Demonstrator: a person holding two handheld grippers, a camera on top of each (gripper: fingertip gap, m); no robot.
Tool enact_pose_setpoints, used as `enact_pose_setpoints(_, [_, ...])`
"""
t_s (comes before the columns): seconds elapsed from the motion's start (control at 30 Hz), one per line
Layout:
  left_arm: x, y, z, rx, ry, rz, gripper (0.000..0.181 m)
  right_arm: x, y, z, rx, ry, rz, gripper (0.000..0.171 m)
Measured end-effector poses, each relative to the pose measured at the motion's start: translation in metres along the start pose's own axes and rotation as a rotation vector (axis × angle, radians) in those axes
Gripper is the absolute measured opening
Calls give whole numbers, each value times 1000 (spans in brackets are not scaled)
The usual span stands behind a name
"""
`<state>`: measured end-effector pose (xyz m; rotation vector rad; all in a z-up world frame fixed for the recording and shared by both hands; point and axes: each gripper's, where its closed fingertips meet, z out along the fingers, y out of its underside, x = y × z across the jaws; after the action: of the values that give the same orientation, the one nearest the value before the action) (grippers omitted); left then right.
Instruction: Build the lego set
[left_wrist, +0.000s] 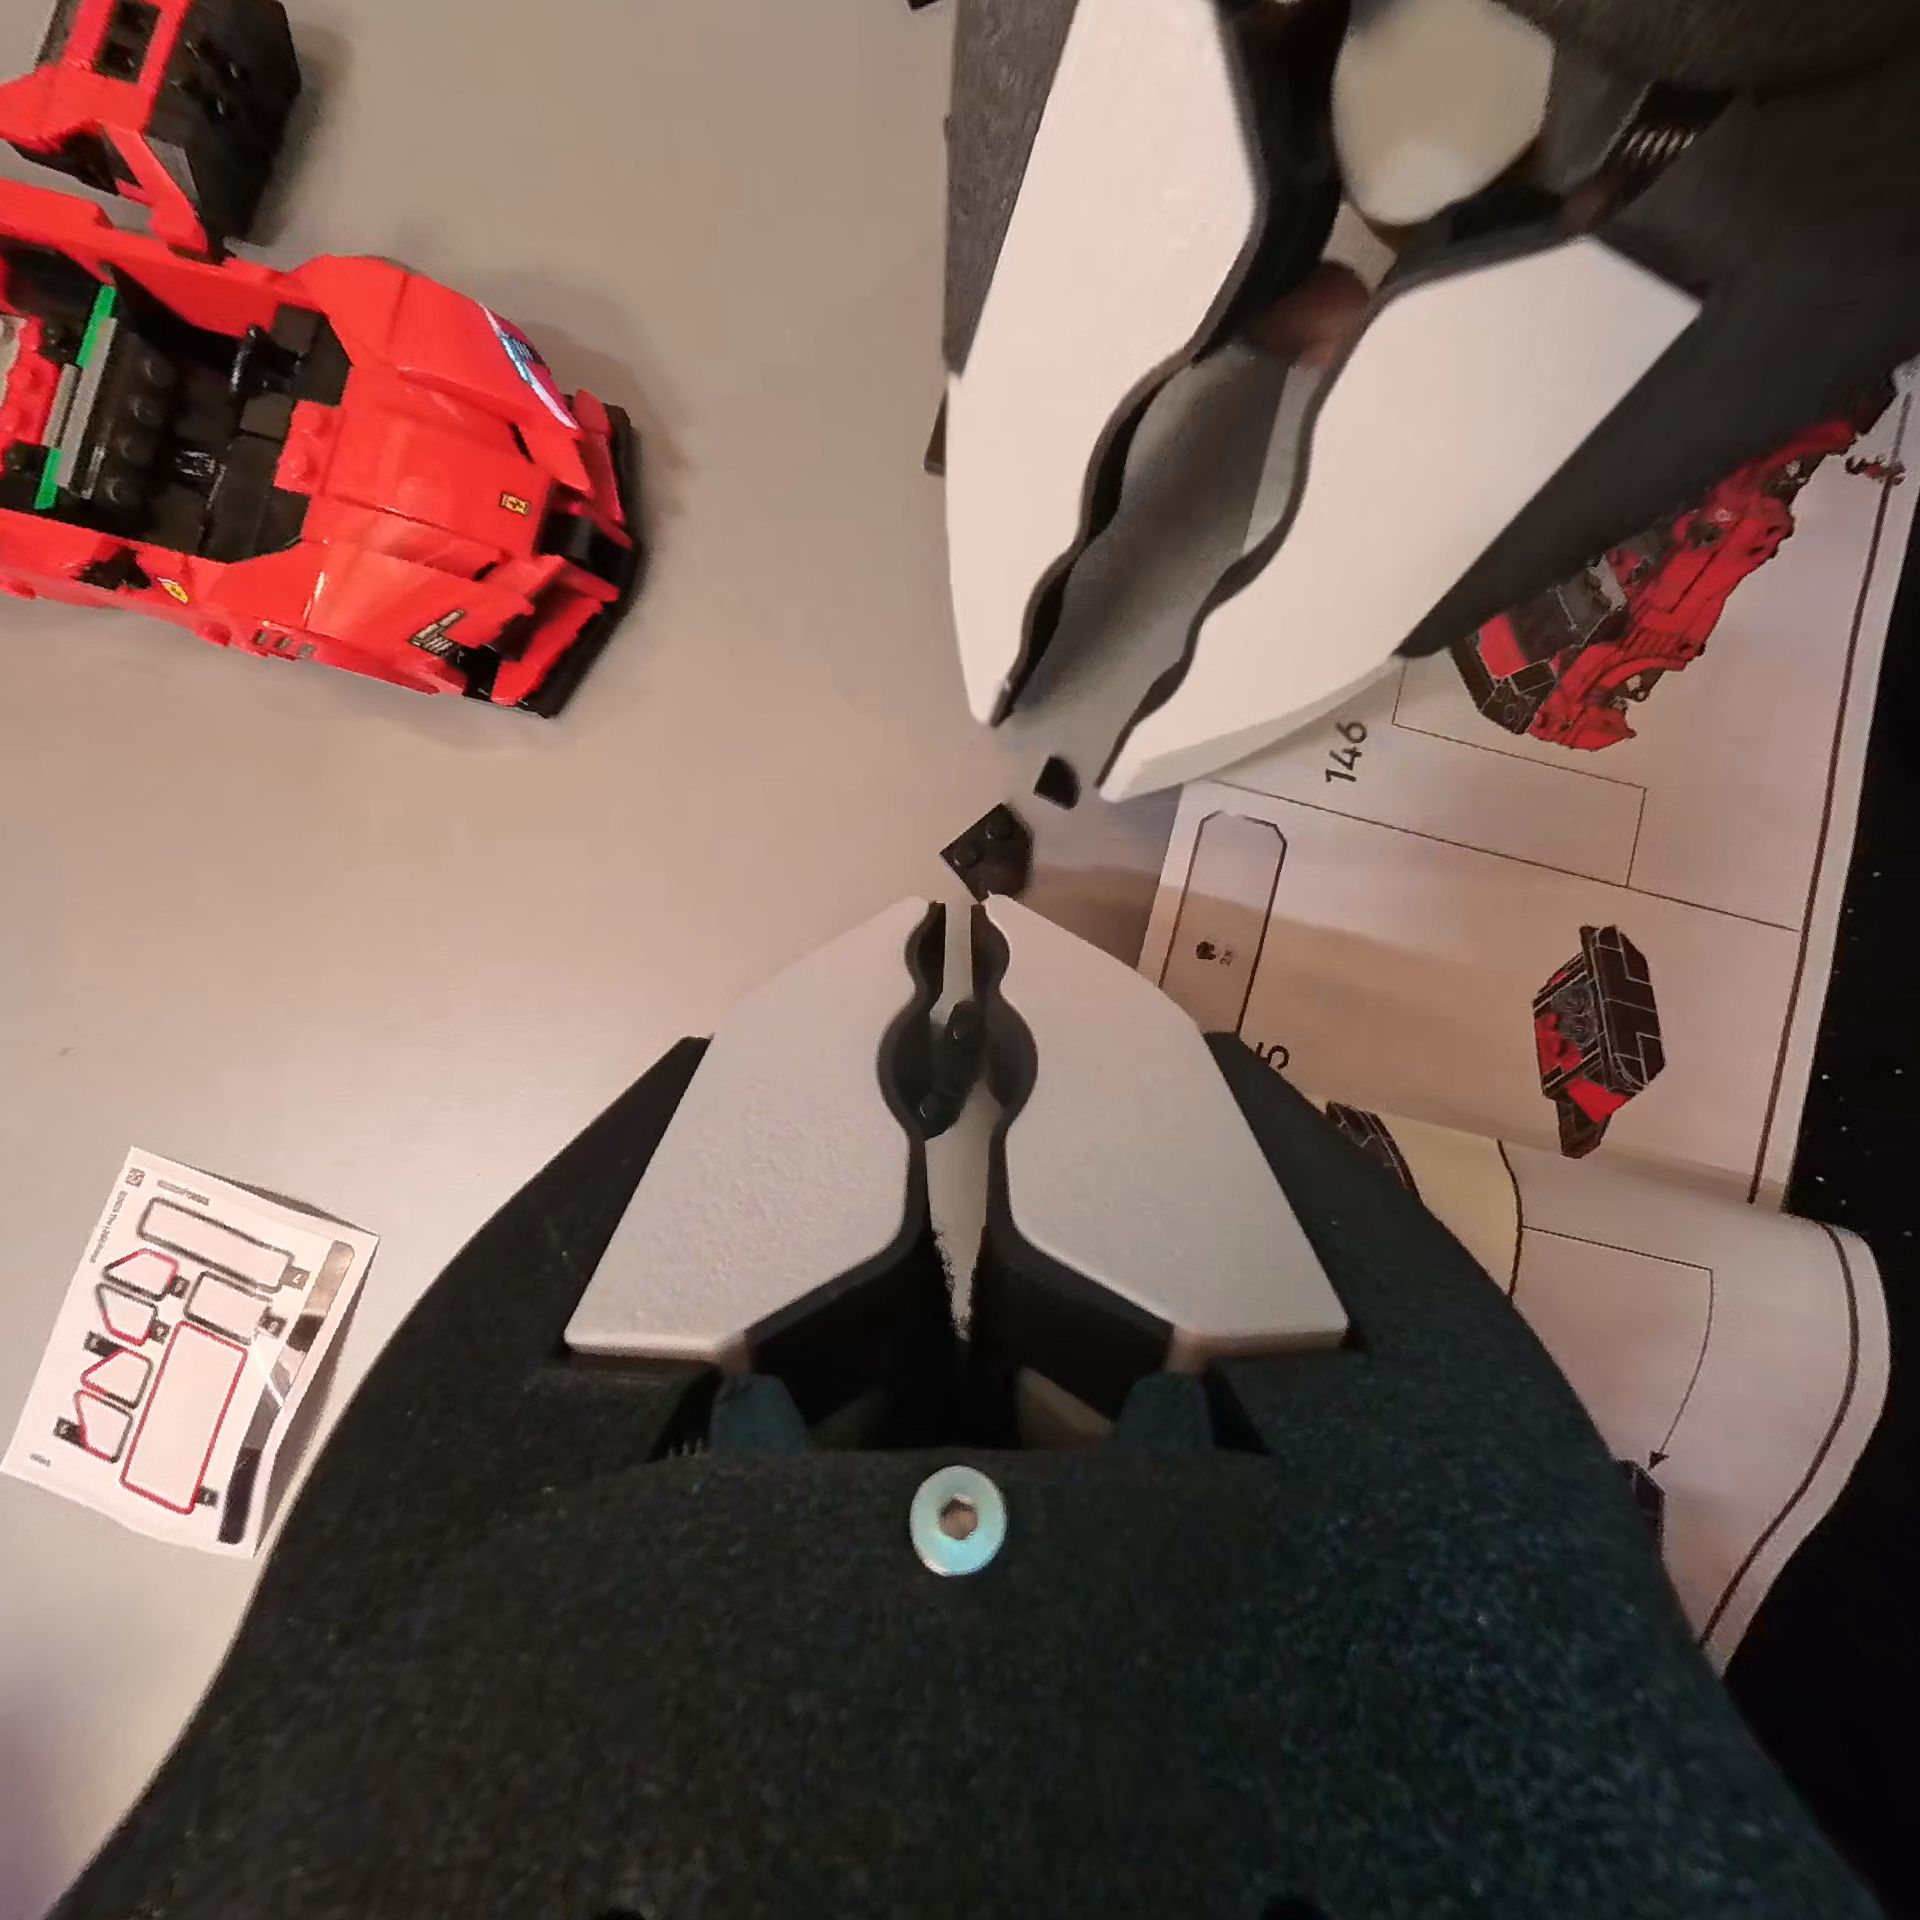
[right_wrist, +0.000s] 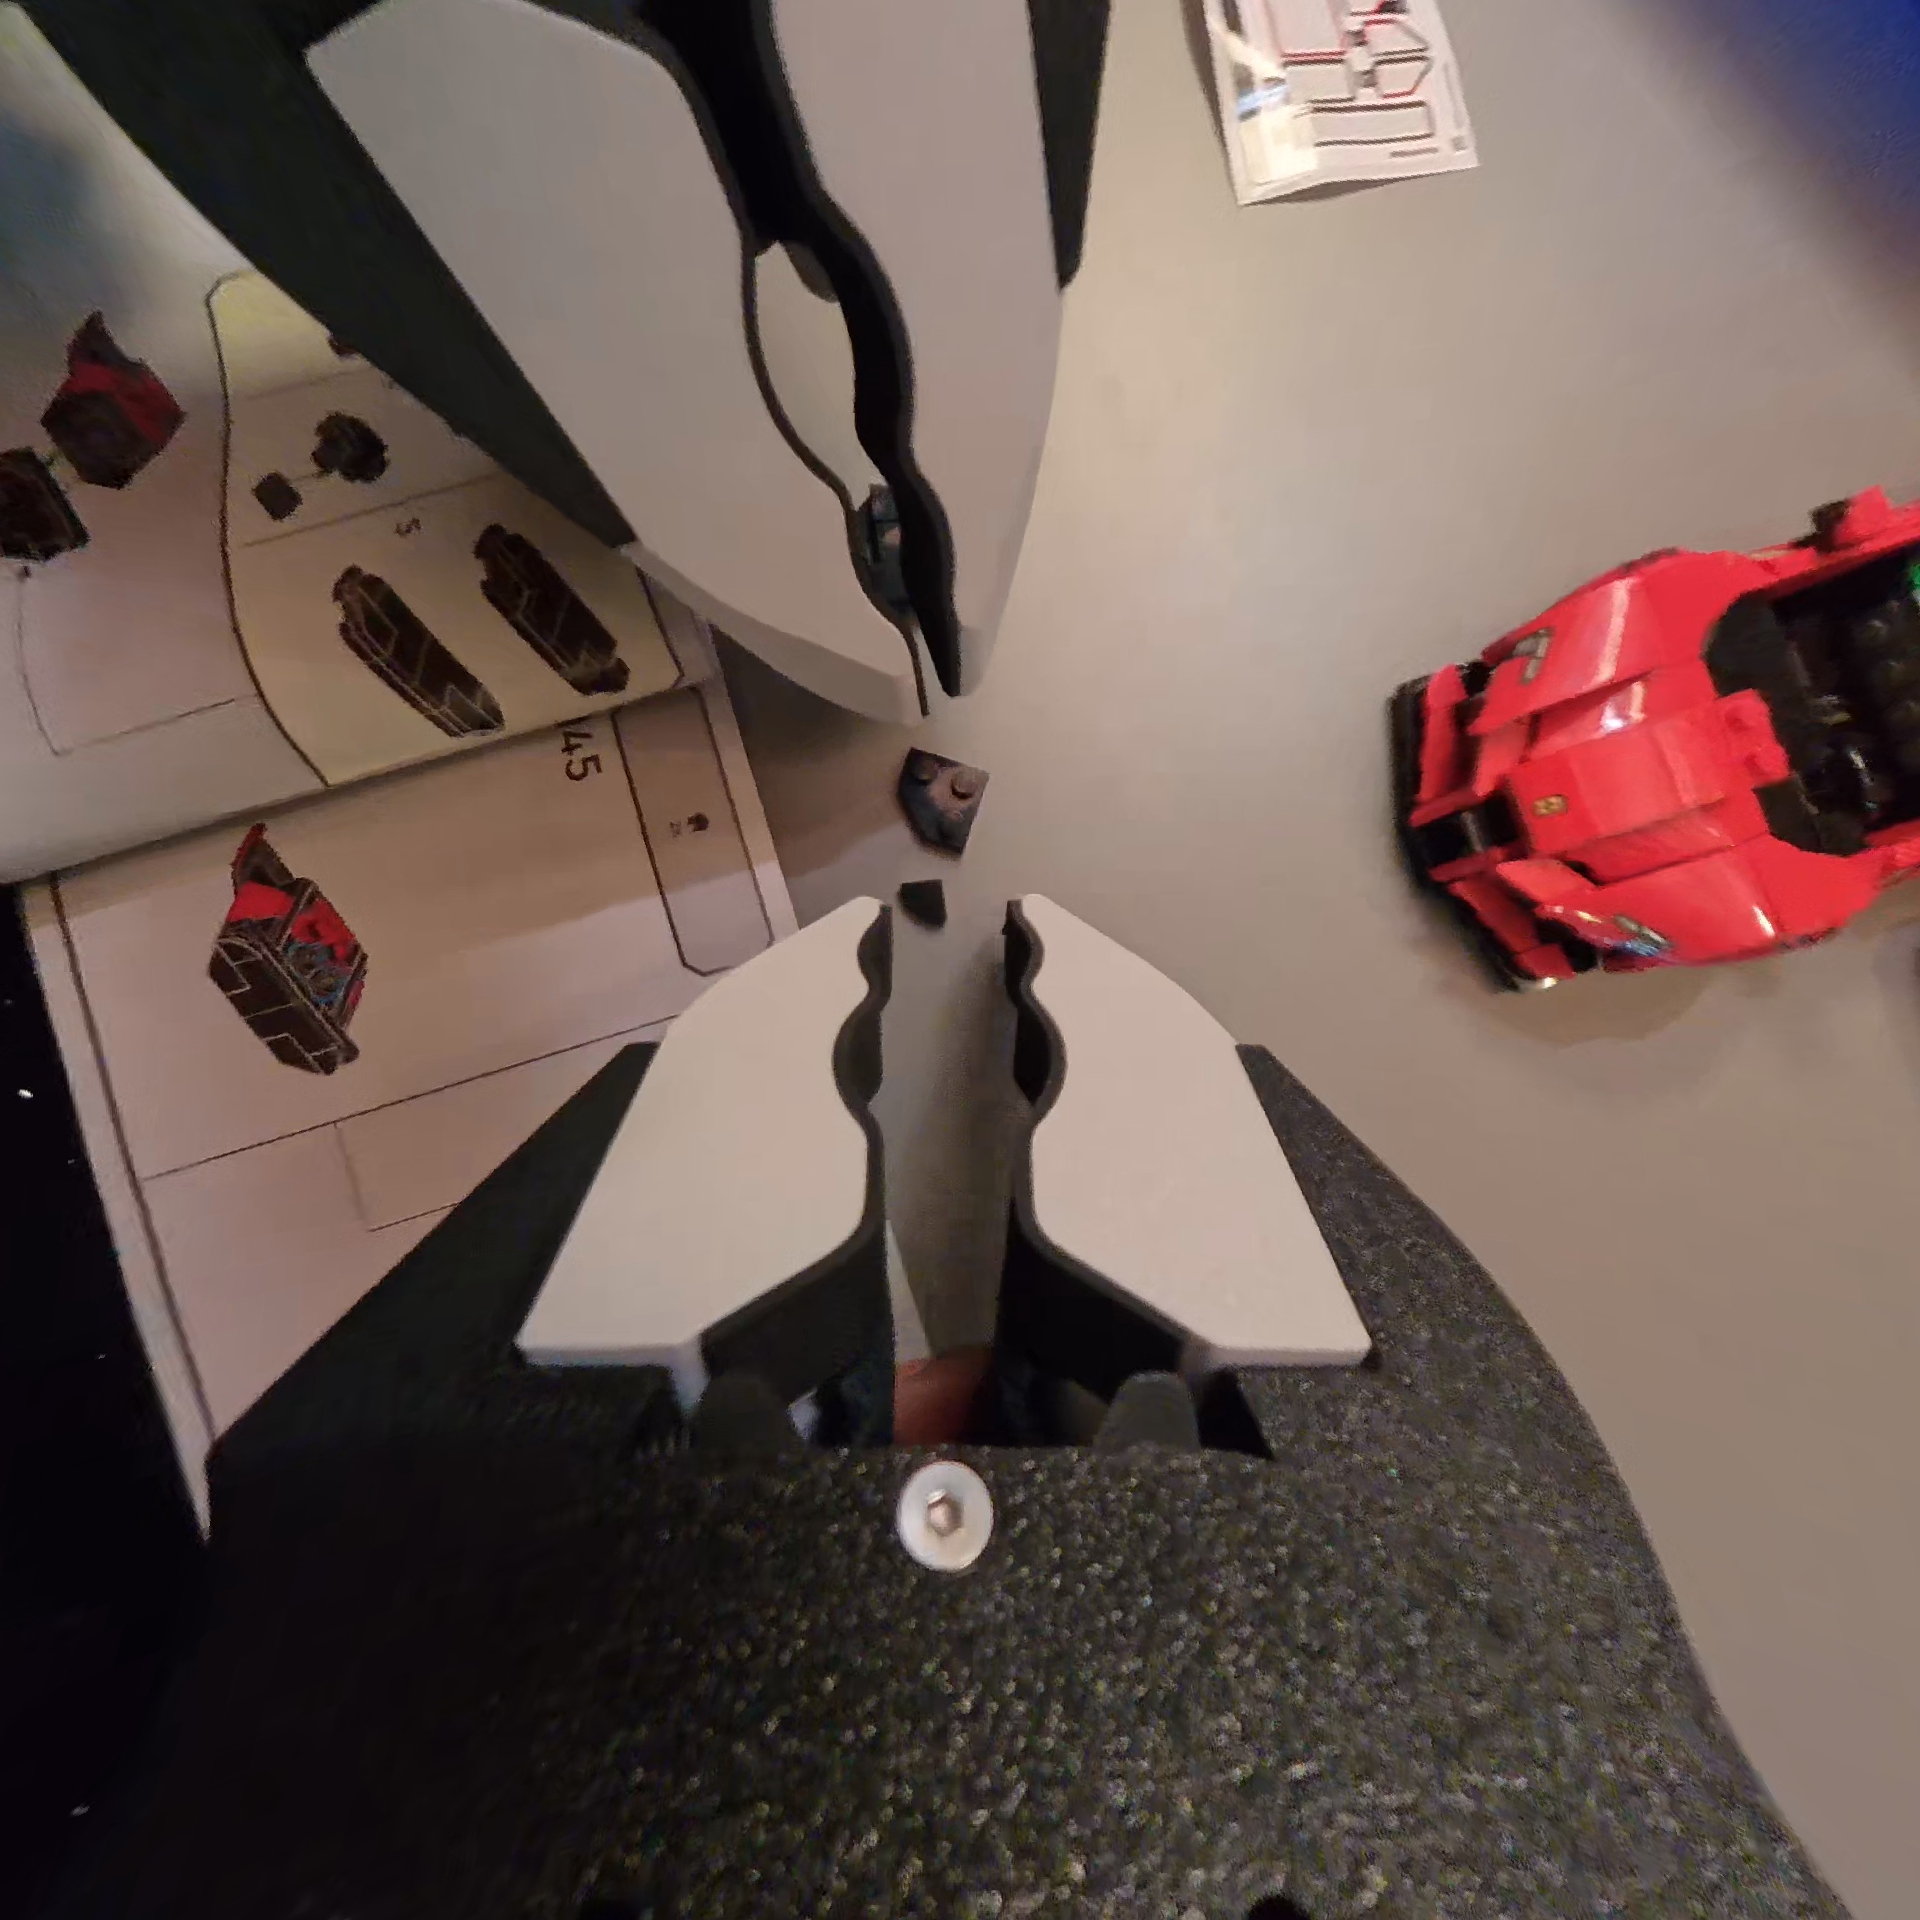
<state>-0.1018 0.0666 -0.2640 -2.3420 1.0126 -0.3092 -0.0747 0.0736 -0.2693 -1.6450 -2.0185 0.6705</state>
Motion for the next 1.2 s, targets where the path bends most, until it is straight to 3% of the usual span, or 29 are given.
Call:
enact_pose_setpoints(0.13, [-2, 0, -2, 4, -5, -13, 4, -7, 6, -1, -65, 22, 120, 8])
enact_pose_setpoints(0.33, [-2, 0, -2, 12, 10, -19, 3, -4, 2, 6, -50, 38, 186, 8])
enact_pose_setpoints(0.67, [1, 1, -1, 14, 22, -7, 3, -2, -1, 6, -57, 4, 45, 15])
enact_pose_setpoints(1.2, [1, 3, -3, 46, 34, -32, 3, 4, -3, 5, -25, -34, 15, 10])
